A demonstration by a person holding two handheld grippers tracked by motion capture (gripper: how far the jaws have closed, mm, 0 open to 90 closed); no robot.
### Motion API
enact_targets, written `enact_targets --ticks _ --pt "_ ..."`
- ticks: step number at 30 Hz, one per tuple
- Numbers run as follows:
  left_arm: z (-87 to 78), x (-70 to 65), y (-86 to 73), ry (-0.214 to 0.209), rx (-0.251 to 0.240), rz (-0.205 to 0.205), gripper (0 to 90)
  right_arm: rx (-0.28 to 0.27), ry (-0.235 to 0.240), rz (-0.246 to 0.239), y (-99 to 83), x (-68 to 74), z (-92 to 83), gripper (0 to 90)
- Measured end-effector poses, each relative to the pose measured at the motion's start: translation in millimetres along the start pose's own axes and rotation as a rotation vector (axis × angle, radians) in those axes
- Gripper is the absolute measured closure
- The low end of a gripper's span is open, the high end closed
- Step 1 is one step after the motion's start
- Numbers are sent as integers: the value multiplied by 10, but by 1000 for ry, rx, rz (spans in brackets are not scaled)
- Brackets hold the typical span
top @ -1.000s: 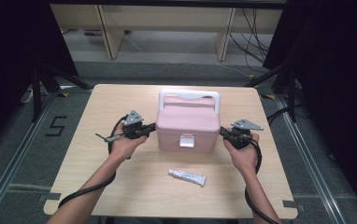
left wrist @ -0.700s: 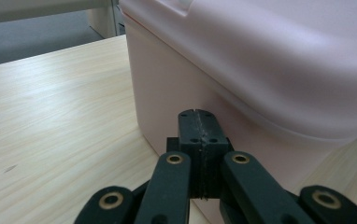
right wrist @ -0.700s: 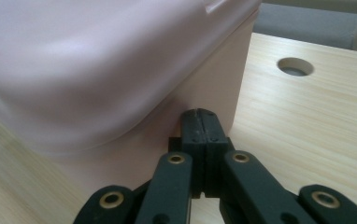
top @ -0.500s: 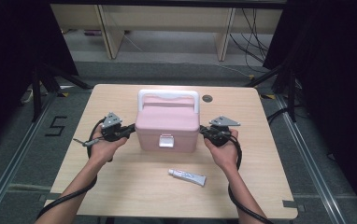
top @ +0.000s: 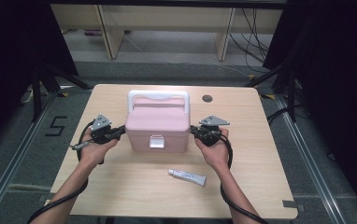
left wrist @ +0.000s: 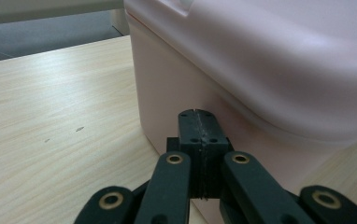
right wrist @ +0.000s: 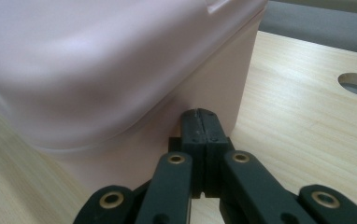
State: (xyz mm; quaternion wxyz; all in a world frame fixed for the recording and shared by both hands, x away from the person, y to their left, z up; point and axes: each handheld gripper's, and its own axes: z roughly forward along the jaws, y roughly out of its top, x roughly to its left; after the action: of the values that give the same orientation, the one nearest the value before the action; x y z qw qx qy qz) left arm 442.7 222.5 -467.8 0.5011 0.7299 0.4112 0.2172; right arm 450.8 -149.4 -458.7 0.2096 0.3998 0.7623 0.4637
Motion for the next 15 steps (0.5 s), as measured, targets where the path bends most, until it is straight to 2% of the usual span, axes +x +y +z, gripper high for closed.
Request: enact_targets --ticks 1,3,4,5,7,10,12,13,14,15 --pt "0 0 0 0 0 1 900 16 7 23 -2 15 -13 900" --pt "-3 3 0 0 1 1 900 10 7 18 -4 16 -12 900" --pt "-7 6 -4 -2 0 1 900 11 10 44 -14 50 -18 900" --pt "-12 7 -5 -1 2 3 900 0 8 16 -13 32 -14 900" --pt "-23 1 -7 4 3 5 900 5 17 -4 -11 31 -21 900" --pt "-41 -4 -12 6 7 7 900 5 17 -9 -14 38 -26 900" --pt "-47 -5 -18 1 4 6 900 10 11 23 -25 74 -43 900" --pt "-53 -12 -20 6 5 10 900 10 11 23 -25 74 -43 900" --pt "-61 -14 -25 1 3 11 900 11 21 -10 -25 61 -50 900" --pt "-69 -14 -27 5 6 15 900 13 17 -4 -28 68 -58 900"
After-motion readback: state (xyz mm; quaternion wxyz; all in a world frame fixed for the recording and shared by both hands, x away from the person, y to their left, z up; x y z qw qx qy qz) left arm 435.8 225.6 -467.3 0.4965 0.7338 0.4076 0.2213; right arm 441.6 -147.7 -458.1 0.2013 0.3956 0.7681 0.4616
